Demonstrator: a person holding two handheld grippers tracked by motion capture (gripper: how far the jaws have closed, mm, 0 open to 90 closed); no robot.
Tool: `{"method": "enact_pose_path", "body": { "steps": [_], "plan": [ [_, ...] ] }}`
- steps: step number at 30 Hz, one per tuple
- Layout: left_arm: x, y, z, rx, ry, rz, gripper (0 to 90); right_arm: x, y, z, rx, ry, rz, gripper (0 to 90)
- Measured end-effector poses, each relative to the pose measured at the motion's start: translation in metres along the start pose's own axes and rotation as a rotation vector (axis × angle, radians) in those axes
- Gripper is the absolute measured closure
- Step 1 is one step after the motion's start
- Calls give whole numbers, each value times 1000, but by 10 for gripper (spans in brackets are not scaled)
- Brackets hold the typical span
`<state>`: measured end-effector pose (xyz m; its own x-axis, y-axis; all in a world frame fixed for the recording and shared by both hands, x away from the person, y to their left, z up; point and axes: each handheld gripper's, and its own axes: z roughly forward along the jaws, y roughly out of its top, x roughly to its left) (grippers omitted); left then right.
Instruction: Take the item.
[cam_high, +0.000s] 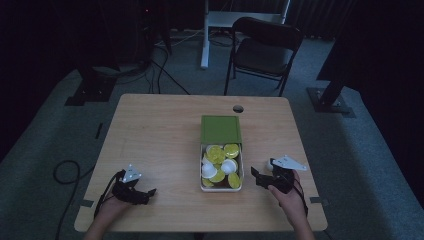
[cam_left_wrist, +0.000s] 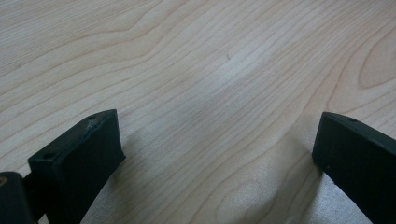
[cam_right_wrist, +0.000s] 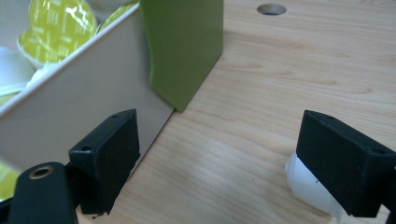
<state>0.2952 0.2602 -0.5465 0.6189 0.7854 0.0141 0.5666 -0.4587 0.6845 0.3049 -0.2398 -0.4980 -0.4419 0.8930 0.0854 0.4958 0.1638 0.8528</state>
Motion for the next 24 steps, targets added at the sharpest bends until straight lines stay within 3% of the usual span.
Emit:
{"method": "enact_pose_path", "body": {
  "steps": [12, 15, 17, 24],
  "plan": [
    [0, 0, 0, 0, 0, 0, 15, 8, -13, 4, 58, 93, -55, 124],
    [0, 0, 0, 0, 0, 0, 15, 10, -18, 5, 65, 100, -88, 119],
    [0, 0, 0, 0, 0, 0, 15, 10, -21, 5, 64, 115, -63, 119],
    [0, 0, 0, 0, 0, 0, 15, 9, -30, 7, 96, 142, -73, 120]
  ]
}}
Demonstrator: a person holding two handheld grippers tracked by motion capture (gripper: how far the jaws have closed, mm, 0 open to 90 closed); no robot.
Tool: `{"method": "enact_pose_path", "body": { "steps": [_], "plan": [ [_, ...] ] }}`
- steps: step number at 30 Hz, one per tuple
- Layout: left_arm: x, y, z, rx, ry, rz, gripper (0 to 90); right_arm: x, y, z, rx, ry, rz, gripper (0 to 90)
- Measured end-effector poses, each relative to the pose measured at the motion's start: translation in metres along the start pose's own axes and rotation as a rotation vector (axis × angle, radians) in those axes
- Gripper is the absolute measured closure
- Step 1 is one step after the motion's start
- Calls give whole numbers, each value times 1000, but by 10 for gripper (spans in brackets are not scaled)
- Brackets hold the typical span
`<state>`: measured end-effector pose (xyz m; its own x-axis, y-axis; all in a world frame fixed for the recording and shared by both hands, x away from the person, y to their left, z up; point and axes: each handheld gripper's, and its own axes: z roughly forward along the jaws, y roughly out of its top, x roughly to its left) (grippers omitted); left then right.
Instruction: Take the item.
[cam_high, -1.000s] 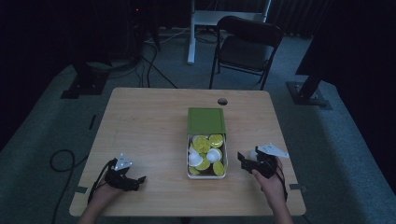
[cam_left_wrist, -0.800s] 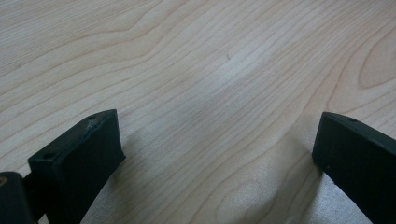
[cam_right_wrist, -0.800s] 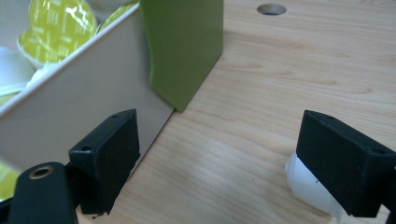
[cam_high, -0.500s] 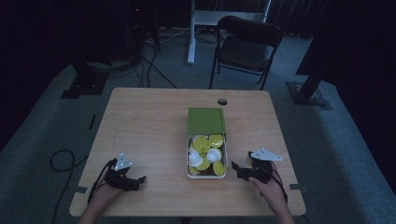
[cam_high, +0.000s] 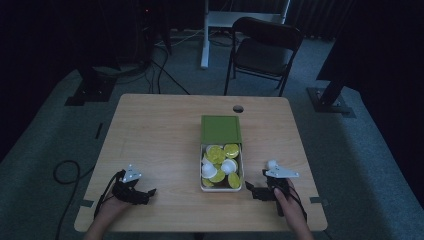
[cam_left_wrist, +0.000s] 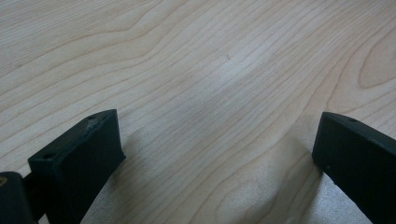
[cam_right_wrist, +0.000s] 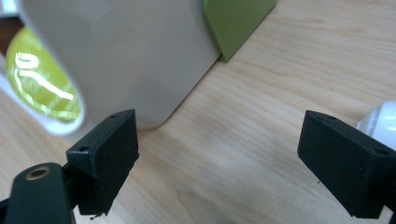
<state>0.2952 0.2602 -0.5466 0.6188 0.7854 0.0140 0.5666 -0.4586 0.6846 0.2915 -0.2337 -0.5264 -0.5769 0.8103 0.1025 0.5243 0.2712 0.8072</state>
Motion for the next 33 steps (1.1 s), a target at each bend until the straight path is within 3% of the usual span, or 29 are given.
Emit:
{"method": "enact_pose_path", "body": {
  "steps": [4, 18, 26, 33],
  "plan": [
    [0, 0, 0, 0, 0, 0, 15, 0, -5, 1, 20, 6, -36, 121],
    [0, 0, 0, 0, 0, 0, 15, -5, -20, 6, 88, -12, -85, 121],
    [0, 0, 0, 0, 0, 0, 15, -4, -22, 9, 138, -26, -103, 121],
    [0, 0, 0, 1, 0, 1, 15, -4, -22, 10, 139, -22, -110, 121]
  ]
}}
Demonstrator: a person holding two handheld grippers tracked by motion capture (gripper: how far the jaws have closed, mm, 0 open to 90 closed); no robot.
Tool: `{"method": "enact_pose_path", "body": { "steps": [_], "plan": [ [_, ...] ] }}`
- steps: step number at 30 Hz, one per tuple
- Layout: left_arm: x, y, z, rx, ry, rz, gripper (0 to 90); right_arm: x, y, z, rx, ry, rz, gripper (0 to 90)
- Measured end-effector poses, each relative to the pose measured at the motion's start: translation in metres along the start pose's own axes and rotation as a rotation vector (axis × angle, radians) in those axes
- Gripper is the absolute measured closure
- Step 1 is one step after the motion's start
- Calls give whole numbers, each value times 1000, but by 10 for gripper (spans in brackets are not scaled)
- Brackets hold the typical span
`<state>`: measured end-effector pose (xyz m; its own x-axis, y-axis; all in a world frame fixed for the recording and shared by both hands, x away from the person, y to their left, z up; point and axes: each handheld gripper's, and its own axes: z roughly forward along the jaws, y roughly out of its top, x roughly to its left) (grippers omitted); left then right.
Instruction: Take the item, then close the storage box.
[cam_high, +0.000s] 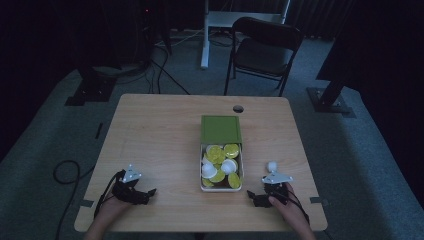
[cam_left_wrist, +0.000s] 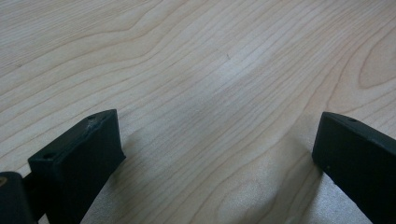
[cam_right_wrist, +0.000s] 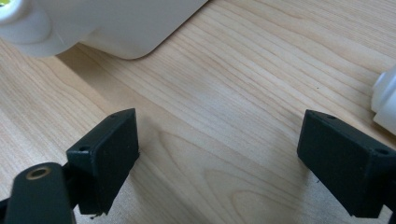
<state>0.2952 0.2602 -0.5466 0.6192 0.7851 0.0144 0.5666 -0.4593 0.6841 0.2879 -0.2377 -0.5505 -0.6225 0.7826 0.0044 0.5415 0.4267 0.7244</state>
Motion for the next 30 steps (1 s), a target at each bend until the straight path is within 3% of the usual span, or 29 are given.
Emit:
{"method": "enact_pose_path", "body": {
  "steps": [14, 19, 24, 30],
  "plan": [
    [0, 0, 0, -2, -1, 3, 15, 0, 0, 0, 1, 2, -2, 120],
    [-2, 2, -1, 2, 3, 24, 16, 0, 1, 0, -2, -3, 2, 124],
    [-8, 11, -5, -26, -22, 42, 16, 2, 3, -2, -13, 4, 22, 133],
    [-17, 17, -7, -20, -68, 60, 16, 3, 11, -12, -59, 29, 48, 132]
  ]
}}
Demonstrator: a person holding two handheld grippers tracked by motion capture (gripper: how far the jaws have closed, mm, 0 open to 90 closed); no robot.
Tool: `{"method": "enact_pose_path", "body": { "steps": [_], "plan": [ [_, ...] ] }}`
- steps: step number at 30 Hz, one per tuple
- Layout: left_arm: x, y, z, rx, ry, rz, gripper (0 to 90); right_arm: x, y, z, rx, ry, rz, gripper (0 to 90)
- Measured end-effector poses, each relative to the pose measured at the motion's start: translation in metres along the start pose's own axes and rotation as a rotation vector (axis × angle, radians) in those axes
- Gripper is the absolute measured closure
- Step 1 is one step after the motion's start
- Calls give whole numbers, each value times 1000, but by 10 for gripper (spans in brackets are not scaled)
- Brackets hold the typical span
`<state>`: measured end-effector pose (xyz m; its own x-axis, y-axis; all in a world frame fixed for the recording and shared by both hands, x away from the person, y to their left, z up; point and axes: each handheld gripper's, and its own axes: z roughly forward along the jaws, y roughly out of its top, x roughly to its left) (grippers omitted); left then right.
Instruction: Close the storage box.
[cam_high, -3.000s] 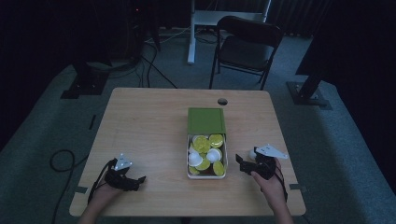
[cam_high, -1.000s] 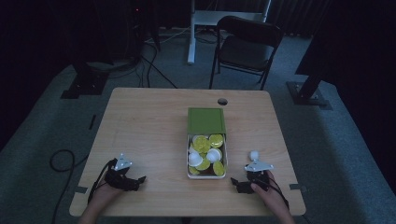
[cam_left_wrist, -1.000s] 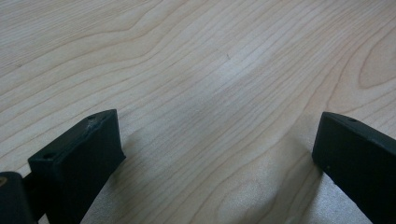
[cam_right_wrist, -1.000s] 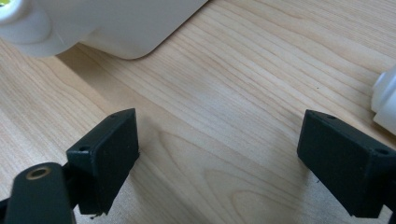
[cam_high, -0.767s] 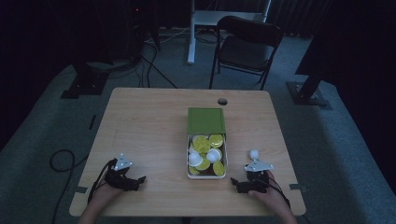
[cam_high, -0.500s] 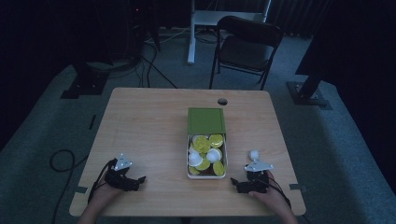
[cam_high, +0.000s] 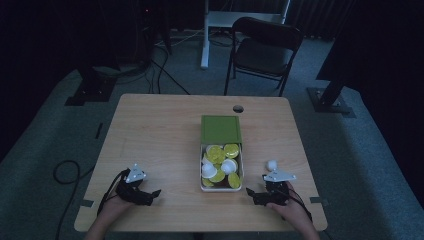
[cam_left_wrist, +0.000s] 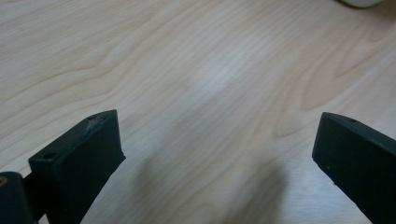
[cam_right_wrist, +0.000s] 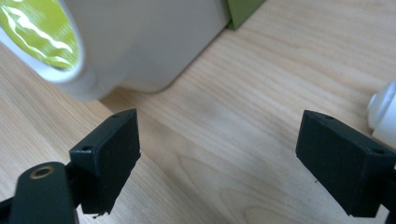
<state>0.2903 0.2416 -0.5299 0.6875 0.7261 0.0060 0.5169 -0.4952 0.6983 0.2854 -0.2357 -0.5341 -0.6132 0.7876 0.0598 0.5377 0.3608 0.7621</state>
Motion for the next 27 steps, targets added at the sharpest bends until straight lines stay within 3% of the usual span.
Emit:
{"method": "enact_pose_path", "body": {
  "steps": [7, 13, 27],
  "plan": [
    [-11, 5, 3, 6, -29, 21, 15, -1, 7, -10, -48, 13, 49, 127],
    [-20, 13, 5, -2, -82, 32, 15, -3, 13, -15, -93, 10, 90, 123],
    [-41, 43, 6, -75, -135, 68, 16, -3, 23, -20, -138, 9, 96, 123]
  ]
}}
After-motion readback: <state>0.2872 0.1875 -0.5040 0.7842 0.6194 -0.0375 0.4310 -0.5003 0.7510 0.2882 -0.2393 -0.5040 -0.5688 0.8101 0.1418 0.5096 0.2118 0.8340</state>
